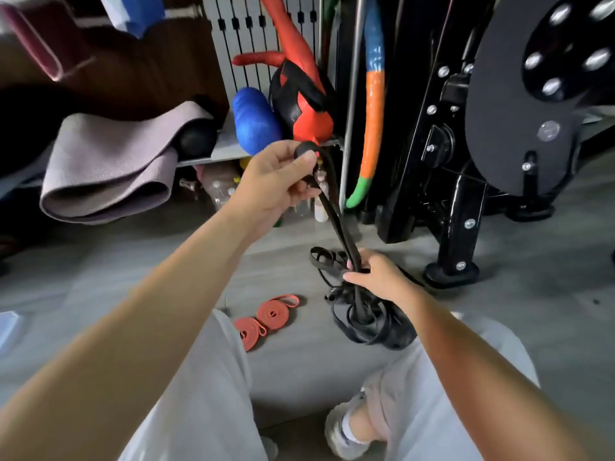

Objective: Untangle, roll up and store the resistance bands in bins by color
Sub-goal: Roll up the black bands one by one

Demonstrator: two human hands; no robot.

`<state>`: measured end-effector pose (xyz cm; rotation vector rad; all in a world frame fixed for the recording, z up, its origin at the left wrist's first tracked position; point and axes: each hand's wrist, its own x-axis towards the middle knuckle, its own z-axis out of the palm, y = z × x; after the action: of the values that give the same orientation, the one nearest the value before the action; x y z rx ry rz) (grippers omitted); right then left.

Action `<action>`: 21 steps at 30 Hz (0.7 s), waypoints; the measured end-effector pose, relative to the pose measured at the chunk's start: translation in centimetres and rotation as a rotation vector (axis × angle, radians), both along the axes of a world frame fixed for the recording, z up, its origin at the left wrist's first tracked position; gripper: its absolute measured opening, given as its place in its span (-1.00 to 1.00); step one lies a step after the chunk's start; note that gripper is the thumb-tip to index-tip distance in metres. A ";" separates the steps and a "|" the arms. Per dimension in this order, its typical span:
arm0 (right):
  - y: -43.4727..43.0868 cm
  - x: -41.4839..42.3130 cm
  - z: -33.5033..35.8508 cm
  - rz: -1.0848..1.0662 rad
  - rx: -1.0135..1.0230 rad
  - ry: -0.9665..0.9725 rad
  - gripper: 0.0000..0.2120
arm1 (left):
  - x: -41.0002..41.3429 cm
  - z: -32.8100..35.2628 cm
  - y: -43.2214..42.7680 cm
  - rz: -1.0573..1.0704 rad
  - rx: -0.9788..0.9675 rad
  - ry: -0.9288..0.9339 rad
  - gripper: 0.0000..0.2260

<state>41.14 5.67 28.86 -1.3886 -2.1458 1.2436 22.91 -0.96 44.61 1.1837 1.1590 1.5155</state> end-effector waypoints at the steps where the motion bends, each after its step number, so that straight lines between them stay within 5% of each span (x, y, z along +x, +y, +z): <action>1: 0.2 0.6 -0.8 -0.001 0.014 -0.058 -0.86 | -0.7 0.0 -0.2 0.037 -0.001 0.034 -0.90; 5: 2.4 2.8 0.5 -0.130 0.150 -0.158 -0.78 | -3.4 -1.3 -0.4 0.118 -0.090 0.319 -0.90; 11: 5.2 2.2 13.0 -0.278 0.318 0.376 -0.86 | -3.1 -1.8 0.8 0.121 -0.198 0.558 -0.83; 14: 4.4 1.0 18.9 -0.242 0.457 0.489 -0.88 | -1.5 -1.3 1.5 0.101 -0.131 0.621 -0.88; 19: 2.4 -0.9 18.8 -0.109 0.566 0.286 -0.87 | 2.1 -1.5 2.2 0.065 0.016 0.718 -0.90; 21: 2.1 -1.3 16.0 -0.093 0.520 0.206 -0.89 | 3.8 -2.4 1.7 0.021 0.013 0.536 -0.88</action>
<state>39.82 7.74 44.88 -1.0708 -2.0348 0.6849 26.68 0.76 42.23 1.6511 1.5089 1.2517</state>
